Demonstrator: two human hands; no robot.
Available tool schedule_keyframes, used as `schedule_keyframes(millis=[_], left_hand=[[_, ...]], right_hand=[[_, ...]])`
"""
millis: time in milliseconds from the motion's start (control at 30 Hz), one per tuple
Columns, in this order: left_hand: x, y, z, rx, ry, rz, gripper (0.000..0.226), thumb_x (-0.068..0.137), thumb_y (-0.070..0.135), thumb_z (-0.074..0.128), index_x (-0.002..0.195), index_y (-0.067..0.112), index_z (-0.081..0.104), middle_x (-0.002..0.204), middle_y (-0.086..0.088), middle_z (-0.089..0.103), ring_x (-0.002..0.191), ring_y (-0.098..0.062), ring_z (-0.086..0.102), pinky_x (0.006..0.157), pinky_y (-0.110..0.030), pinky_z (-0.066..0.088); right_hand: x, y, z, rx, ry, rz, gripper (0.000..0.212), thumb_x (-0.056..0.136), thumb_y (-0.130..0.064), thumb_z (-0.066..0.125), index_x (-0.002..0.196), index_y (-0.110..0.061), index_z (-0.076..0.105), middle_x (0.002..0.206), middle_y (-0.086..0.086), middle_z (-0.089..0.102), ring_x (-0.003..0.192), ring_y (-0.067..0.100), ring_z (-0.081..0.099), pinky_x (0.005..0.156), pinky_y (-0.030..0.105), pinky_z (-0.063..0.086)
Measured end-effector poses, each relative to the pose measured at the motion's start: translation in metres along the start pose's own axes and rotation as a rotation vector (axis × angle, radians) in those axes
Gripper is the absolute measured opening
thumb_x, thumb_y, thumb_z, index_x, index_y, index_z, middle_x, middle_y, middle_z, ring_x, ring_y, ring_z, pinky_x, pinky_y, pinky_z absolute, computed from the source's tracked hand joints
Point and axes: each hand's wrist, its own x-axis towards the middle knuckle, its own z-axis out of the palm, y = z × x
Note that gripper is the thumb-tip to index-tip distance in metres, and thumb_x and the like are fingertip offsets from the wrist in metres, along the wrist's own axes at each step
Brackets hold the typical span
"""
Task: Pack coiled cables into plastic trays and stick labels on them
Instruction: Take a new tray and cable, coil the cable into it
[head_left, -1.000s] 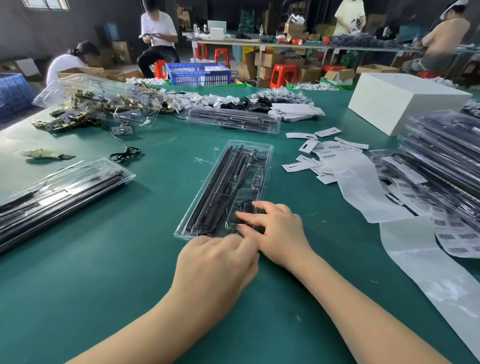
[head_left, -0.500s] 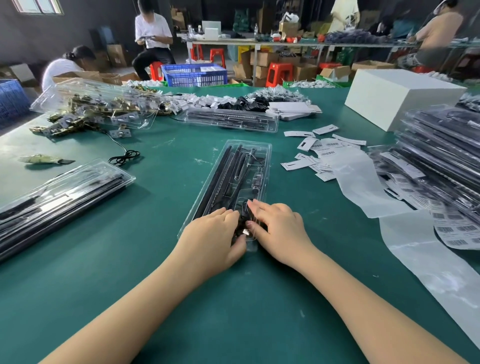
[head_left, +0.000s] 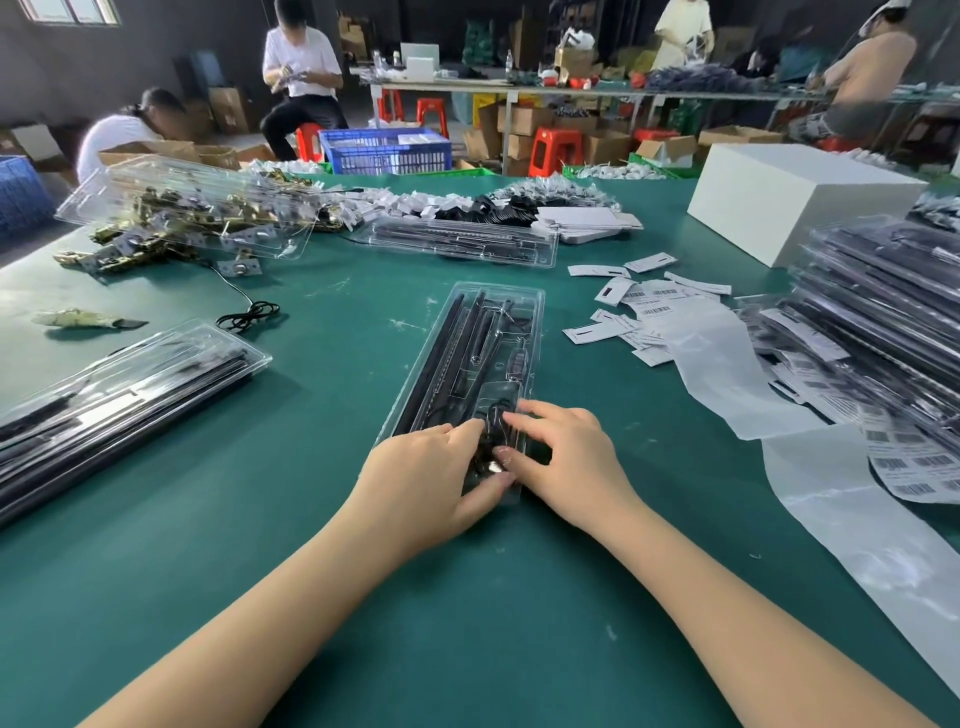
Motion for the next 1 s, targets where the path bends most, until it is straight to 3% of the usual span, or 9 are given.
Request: schedule_keyframes(millis=[100,233,367,467,700,833,1000], left_hand=[[0.000,0.001,-0.006,-0.065,0.031,-0.018,0.067,0.086,0.064,0.015,0.111,0.019,0.059,0.085,0.004,0.071,0.073,-0.023,0.068,0.053,-0.031,0.044],[-0.001,0.003,-0.007,-0.113,0.037,-0.045,0.059,0.090,0.058,0.023,0.104,0.016,0.062,0.076,0.003,0.071,0.064,-0.026,0.066,0.047,-0.028,0.035],[-0.002,0.002,-0.007,-0.129,0.042,-0.074,0.060,0.088,0.060,0.017,0.111,0.024,0.059,0.082,0.004,0.072,0.071,-0.025,0.067,0.051,-0.029,0.037],[-0.002,0.002,-0.006,-0.122,0.045,-0.085,0.061,0.087,0.062,0.014,0.110,0.025,0.058,0.080,0.003,0.071,0.070,-0.025,0.066,0.051,-0.028,0.032],[-0.001,0.000,-0.002,-0.146,0.084,-0.121,0.075,0.081,0.067,0.007,0.119,0.026,0.056,0.084,0.001,0.072,0.079,-0.029,0.066,0.058,-0.032,0.039],[-0.001,-0.001,-0.001,-0.165,0.092,-0.133,0.078,0.080,0.069,0.005,0.122,0.027,0.055,0.089,0.002,0.073,0.082,-0.028,0.066,0.063,-0.033,0.047],[-0.001,-0.002,-0.001,-0.179,0.088,-0.129,0.079,0.079,0.069,0.005,0.126,0.027,0.054,0.092,0.003,0.073,0.085,-0.028,0.066,0.065,-0.033,0.048]], right_hand=[[0.000,-0.003,0.000,-0.050,-0.013,-0.065,0.046,0.092,-0.048,0.057,0.137,-0.041,0.050,0.142,-0.016,0.048,0.121,0.019,0.033,0.104,0.036,0.030],[0.005,-0.006,-0.001,-0.118,-0.056,-0.137,0.038,0.095,-0.041,0.055,0.132,-0.032,0.060,0.144,-0.011,0.044,0.126,0.025,0.030,0.105,0.031,0.024],[0.008,-0.009,-0.007,-0.005,-0.128,-0.295,0.033,0.094,-0.019,0.060,0.126,-0.010,0.065,0.115,0.008,0.063,0.114,0.026,0.049,0.103,0.024,0.029],[0.011,-0.009,-0.011,-0.003,-0.154,-0.357,0.022,0.093,-0.015,0.060,0.110,-0.007,0.072,0.101,0.009,0.063,0.102,0.026,0.051,0.098,0.033,0.038],[0.011,-0.010,-0.012,-0.042,-0.144,-0.351,0.017,0.094,-0.019,0.056,0.103,-0.009,0.068,0.100,0.009,0.061,0.097,0.028,0.052,0.091,0.042,0.042],[0.010,-0.011,-0.012,-0.132,-0.183,-0.361,0.023,0.095,-0.019,0.051,0.112,-0.012,0.065,0.106,0.006,0.054,0.098,0.024,0.042,0.089,0.038,0.041],[0.008,-0.014,-0.013,-0.198,-0.139,-0.393,0.022,0.093,-0.018,0.051,0.108,-0.014,0.065,0.102,0.007,0.056,0.092,0.027,0.047,0.080,0.039,0.042]])
